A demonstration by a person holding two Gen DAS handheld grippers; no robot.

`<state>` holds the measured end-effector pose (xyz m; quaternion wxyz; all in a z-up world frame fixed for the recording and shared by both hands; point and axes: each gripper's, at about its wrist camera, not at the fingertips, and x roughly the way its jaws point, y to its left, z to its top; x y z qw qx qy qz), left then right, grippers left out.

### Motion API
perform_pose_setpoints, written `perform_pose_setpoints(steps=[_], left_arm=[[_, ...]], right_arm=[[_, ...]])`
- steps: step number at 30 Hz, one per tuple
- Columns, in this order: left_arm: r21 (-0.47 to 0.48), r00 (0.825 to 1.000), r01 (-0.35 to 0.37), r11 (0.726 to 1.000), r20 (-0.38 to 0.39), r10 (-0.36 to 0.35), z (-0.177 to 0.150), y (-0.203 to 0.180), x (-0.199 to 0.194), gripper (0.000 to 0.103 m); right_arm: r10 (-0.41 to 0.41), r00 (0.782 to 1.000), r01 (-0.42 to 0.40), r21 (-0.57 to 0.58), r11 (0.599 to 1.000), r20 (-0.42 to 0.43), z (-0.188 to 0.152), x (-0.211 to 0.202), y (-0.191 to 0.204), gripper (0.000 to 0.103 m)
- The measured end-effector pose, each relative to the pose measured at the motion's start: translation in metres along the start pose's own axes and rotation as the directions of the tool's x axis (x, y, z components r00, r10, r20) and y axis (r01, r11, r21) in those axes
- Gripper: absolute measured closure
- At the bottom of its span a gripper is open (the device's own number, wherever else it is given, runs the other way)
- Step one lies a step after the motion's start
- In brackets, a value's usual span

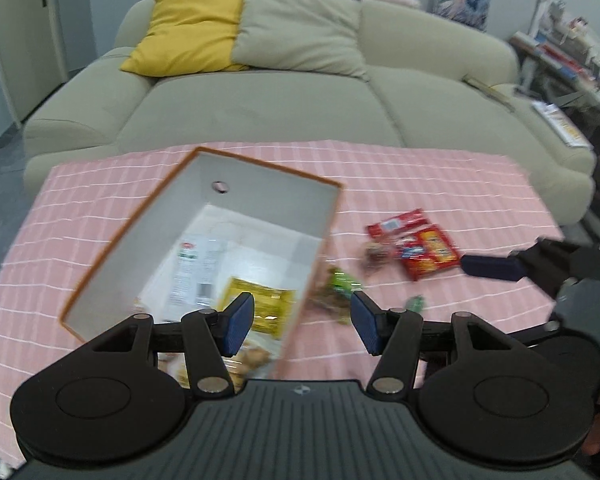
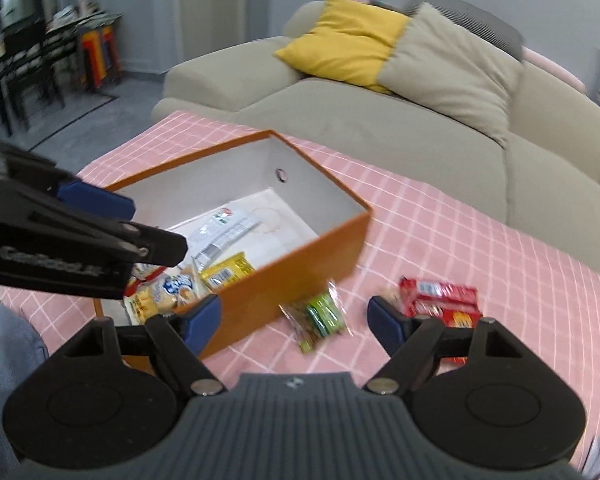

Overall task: Organize snacks
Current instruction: 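Withdraw both tools from the box toward the remaining snacks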

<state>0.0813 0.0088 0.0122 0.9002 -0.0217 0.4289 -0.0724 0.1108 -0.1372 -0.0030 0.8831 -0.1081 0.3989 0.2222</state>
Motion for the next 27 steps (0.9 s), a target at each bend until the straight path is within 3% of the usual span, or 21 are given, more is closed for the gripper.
perform_pose_setpoints(steps=[12,19,27], left_arm=[[0.003,0.996,0.087,0.996,-0.028,-0.087,-0.046,-0.039,0.014,0.038],[-0.004,0.996,0.083,0.997,-0.037,-0.083,-0.066,-0.050,0.036,0.038],[0.006,0.991,0.108,0.994,-0.079,-0.107,-0.076,-0.060,0.065,0.043]], right_arm=[[-0.084,0.996,0.088,0.160,0.983,-0.033,-0.086,-0.015,-0.033,0.026],[-0.129,0.987,0.149,0.264,0.953,-0.091,-0.121,-0.008,-0.049,0.026],[-0.164,0.973,0.216,0.403,0.889,-0.160,-0.144,0.010,-0.073,0.027]])
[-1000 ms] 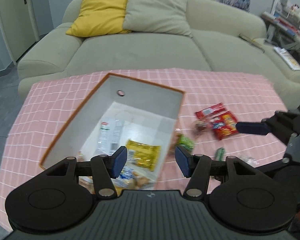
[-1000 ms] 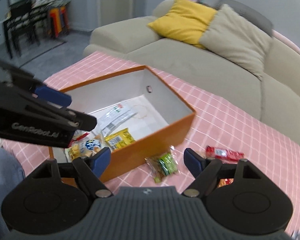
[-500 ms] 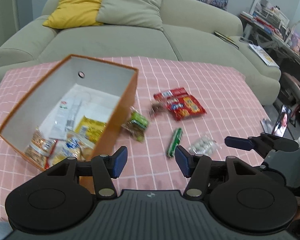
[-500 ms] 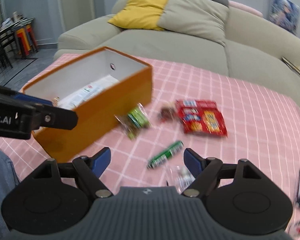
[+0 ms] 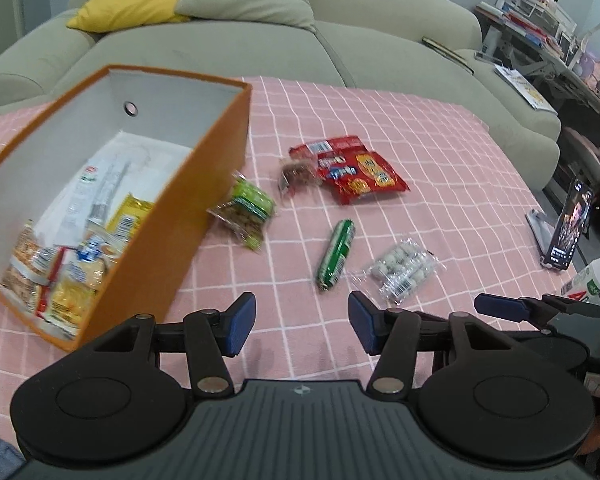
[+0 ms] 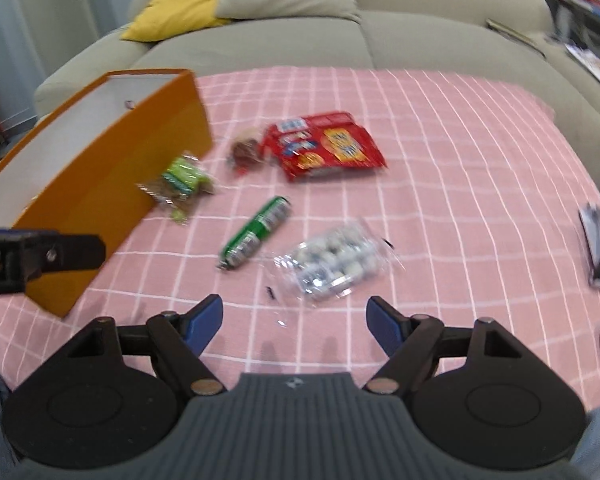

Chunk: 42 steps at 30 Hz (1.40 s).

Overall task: Organize snacks
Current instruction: 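Withdraw both tools from the box toward the remaining snacks, then grasp the green sausage stick with the left tool while the right tool grasps the clear ball pack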

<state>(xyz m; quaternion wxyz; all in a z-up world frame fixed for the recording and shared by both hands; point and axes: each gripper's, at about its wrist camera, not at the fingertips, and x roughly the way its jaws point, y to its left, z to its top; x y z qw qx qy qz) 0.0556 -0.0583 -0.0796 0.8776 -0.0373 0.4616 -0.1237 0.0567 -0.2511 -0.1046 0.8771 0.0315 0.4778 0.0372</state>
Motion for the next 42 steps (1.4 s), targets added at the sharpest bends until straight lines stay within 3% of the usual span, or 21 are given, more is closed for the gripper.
perform_pose_setpoints(steps=[10,20,26,37,42], left_arm=[[0.002,0.996,0.033,0.999,-0.087,-0.032,0.012,-0.006,0.048,0.051],[0.007,0.990,0.035,0.999,-0.138,-0.034,0.029,-0.008,0.081,0.053],[0.007,0.988,0.037,0.999,-0.153,-0.035,0.035,-0.005,0.092,0.054],[0.045,0.983,0.047,0.998,-0.181,-0.038,0.040,-0.008,0.106,0.056],[0.106,0.979,0.061,0.992,-0.203,-0.038,0.038,-0.017,0.114,0.057]], right_arm=[[-0.010,0.997,0.024,0.179,0.984,-0.081,0.007,0.038,-0.026,0.033],[0.009,0.992,0.022,0.237,0.971,-0.129,0.031,0.079,-0.030,0.034],[0.025,0.989,0.015,0.268,0.963,-0.145,0.047,0.099,-0.037,0.042],[0.015,0.988,-0.005,0.066,0.998,-0.154,0.068,0.121,-0.011,0.040],[0.019,0.988,-0.015,0.029,0.999,-0.154,0.065,0.117,-0.022,0.041]])
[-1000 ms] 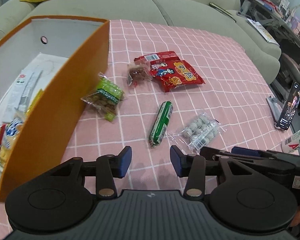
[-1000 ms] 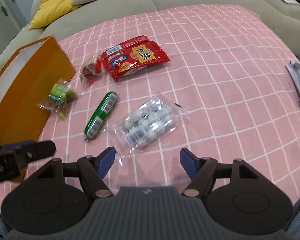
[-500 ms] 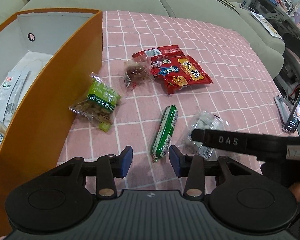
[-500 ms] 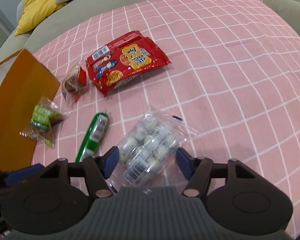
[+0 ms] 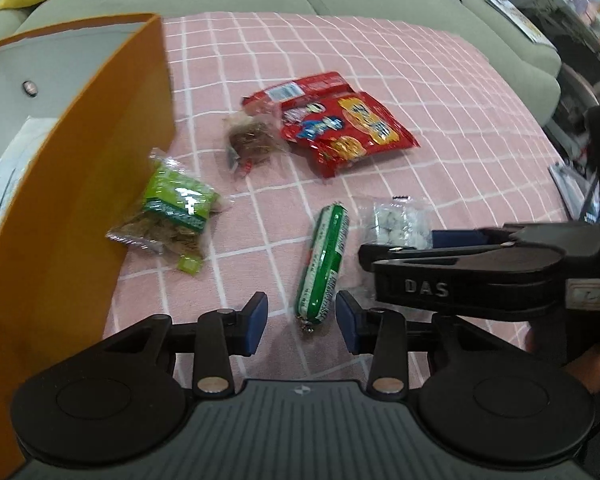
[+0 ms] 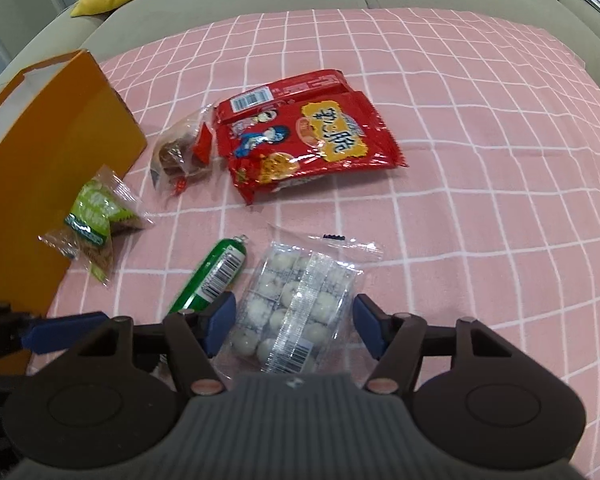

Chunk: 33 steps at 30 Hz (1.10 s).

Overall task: Organize snacks
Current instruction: 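Grasp the green sausage stick with the left tool while the right tool grasps the clear ball pack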

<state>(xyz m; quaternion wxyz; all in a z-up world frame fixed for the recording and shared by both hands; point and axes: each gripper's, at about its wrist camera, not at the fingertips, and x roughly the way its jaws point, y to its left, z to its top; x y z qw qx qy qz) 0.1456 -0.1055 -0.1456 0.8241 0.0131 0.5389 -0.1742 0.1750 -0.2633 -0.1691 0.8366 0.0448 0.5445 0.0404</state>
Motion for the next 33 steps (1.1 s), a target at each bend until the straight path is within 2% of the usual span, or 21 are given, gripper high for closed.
perform_pose_setpoints(steps=[2,8,16,22,24,26,29,33], left_arm=[[0.032,1.000,0.006,0.999,-0.008,-0.005,0.000,-0.005,0.005,0.057],[0.031,1.000,0.023,0.999,-0.014,-0.022,0.012,-0.009,0.013,0.057],[0.107,0.997,-0.059,0.993,-0.047,0.064,0.023,-0.024,0.036,0.057],[0.145,0.995,-0.093,0.985,-0.033,0.099,0.021,-0.029,0.041,0.057],[0.159,0.994,-0.100,0.982,-0.030,0.106,0.021,-0.032,0.042,0.063],[0.184,0.994,-0.103,0.977,-0.026,0.110,0.021,-0.036,0.041,0.078],[0.202,0.992,-0.118,0.972,-0.022,0.125,0.020,-0.039,0.041,0.078],[0.169,0.993,-0.107,0.980,-0.025,0.113,0.015,-0.033,0.037,0.079]], right_arm=[[0.008,1.000,-0.008,-0.030,1.000,-0.006,-0.002,-0.003,-0.008,0.041],[0.047,0.999,-0.049,-0.133,0.990,-0.021,-0.012,-0.011,-0.026,0.041],[0.020,1.000,-0.023,-0.177,0.984,-0.019,-0.022,-0.015,-0.018,0.039],[-0.027,1.000,0.023,-0.196,0.980,-0.017,-0.025,-0.011,-0.006,0.038],[-0.044,0.999,0.041,-0.213,0.976,-0.010,-0.026,-0.010,-0.002,0.039],[-0.045,0.999,0.043,-0.216,0.975,-0.005,-0.027,-0.010,-0.001,0.041],[-0.046,0.999,0.043,-0.220,0.975,-0.005,-0.027,-0.011,-0.001,0.043],[-0.039,0.999,0.035,-0.238,0.971,-0.013,-0.028,-0.013,0.002,0.046]])
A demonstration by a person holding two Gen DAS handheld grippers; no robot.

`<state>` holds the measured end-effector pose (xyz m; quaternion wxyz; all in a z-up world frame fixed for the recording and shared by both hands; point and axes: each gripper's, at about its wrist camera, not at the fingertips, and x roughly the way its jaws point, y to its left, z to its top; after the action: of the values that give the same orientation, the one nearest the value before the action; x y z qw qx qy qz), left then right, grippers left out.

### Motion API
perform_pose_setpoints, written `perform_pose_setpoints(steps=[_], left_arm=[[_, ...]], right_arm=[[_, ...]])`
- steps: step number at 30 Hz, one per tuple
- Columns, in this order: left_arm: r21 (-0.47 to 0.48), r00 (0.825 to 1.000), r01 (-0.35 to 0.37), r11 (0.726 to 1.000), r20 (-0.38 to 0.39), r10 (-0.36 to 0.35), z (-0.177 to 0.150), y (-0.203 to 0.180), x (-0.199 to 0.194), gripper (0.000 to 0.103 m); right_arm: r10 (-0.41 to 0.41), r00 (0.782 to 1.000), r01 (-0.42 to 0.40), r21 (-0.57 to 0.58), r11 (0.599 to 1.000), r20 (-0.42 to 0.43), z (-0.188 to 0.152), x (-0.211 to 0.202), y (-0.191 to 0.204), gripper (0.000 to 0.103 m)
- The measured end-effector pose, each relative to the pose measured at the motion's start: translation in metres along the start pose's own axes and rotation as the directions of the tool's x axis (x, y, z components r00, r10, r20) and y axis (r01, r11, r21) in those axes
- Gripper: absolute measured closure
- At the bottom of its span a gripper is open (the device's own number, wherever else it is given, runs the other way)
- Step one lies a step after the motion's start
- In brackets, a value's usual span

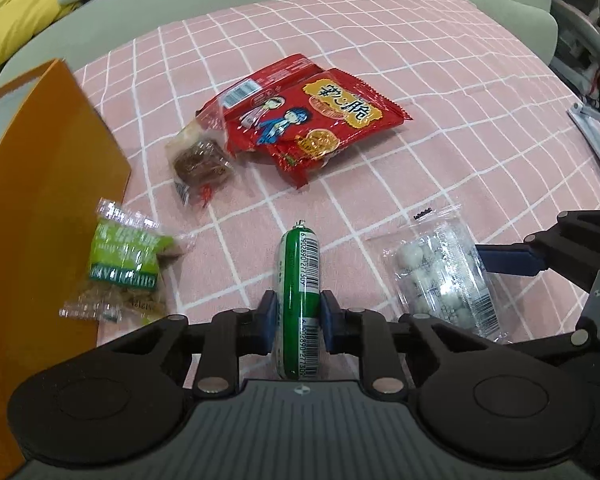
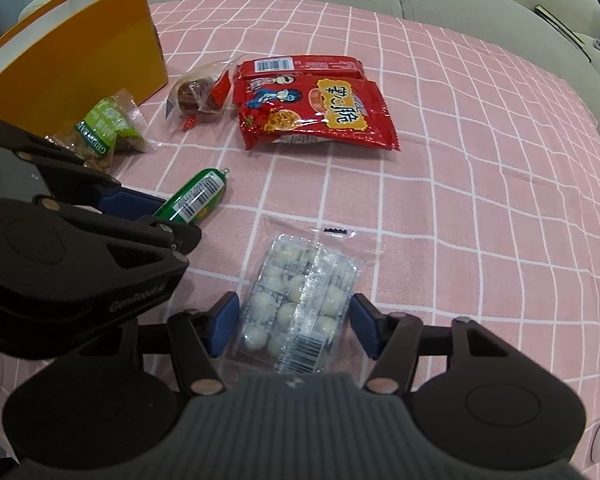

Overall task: Organize snacks
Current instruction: 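Grasp the green sausage stick with the left tool while the right tool grasps the clear ball pack, then carry the sausage and ball pack over the shoebox and open both tools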

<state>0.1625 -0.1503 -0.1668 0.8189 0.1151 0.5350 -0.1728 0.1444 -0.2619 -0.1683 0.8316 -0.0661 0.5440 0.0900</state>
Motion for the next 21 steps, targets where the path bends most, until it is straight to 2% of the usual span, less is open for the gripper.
perform_pose_setpoints(steps=[8,21], left_arm=[[-0.101,1.000,0.020,0.995,0.025,-0.018,-0.019,0.015,-0.030,0.079],[-0.197,0.993,0.018,0.980,0.117,0.006,-0.050,0.035,-0.100,0.079]], right_arm=[[0.048,0.999,-0.048,-0.017,0.999,-0.004,-0.006,-0.014,0.006,0.047],[0.124,0.989,-0.117,-0.087,0.989,0.079,-0.016,-0.068,0.039,0.047]])
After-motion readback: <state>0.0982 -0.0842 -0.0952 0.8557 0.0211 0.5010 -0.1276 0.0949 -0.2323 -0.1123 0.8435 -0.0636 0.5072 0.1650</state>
